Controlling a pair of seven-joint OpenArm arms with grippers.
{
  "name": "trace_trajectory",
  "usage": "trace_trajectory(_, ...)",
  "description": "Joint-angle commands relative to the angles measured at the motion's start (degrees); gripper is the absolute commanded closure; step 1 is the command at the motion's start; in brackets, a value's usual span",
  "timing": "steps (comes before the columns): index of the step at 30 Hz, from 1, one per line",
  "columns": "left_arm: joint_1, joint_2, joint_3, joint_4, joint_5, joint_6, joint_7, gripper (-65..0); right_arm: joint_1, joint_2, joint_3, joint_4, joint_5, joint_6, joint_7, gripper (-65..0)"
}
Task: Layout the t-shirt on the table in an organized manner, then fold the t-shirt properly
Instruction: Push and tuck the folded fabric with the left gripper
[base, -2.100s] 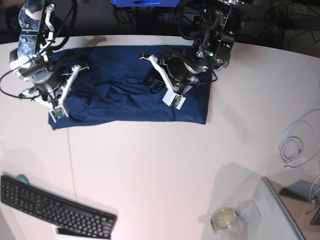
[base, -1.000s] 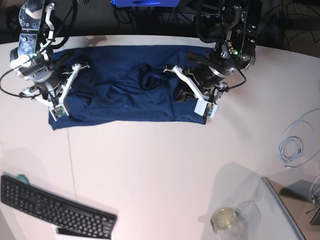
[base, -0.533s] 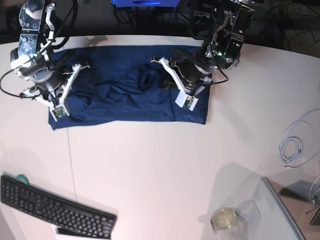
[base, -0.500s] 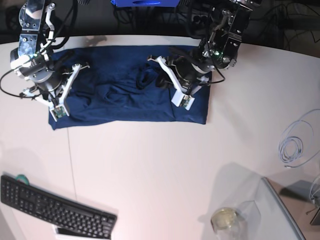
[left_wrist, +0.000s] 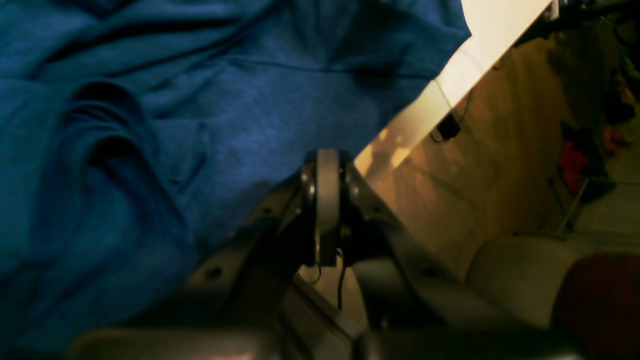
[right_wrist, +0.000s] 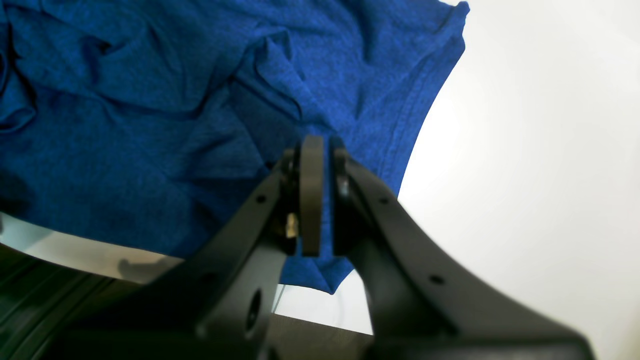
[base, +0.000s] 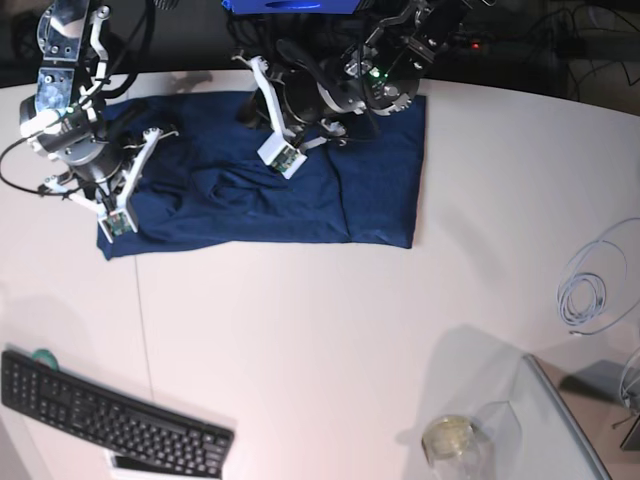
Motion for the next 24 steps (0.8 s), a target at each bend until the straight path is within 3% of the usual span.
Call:
trace_trajectory(1,0.09,-0.69,-1.91,3.20,-0.43,-0.23,-1.37,0.0,0.35,0.21,0.21,1.20,0.29,0.00,0.72,-2.4)
trace_trajectory(5,4.57,-2.19,-11.58,9.35,-0.08,-0.23,-1.46,0.0,0.35,0.21,0.21,1.20,0.29,0.09,0.72,-2.4)
trace_trajectory(9,5.27,-2.01,-17.21,7.33,0.01,-0.23,-1.55,0.0,0.35,0.21,-0.14,1.20,0.29,0.09,0.72,-2.4)
trace_trajectory(17,1.76,-2.10,-8.41,-1.72,0.01,-0.23,-1.46,0.0,0.35,0.21,-0.14,1.20,0.29,0.09,0.81,-2.4)
trace_trajectory(24,1.49,-2.01,-2.79,-2.87,-0.43,-0.23,-1.37,0.0,0.35,0.21,0.21,1.20,0.29,0.09,0.81,-2.4)
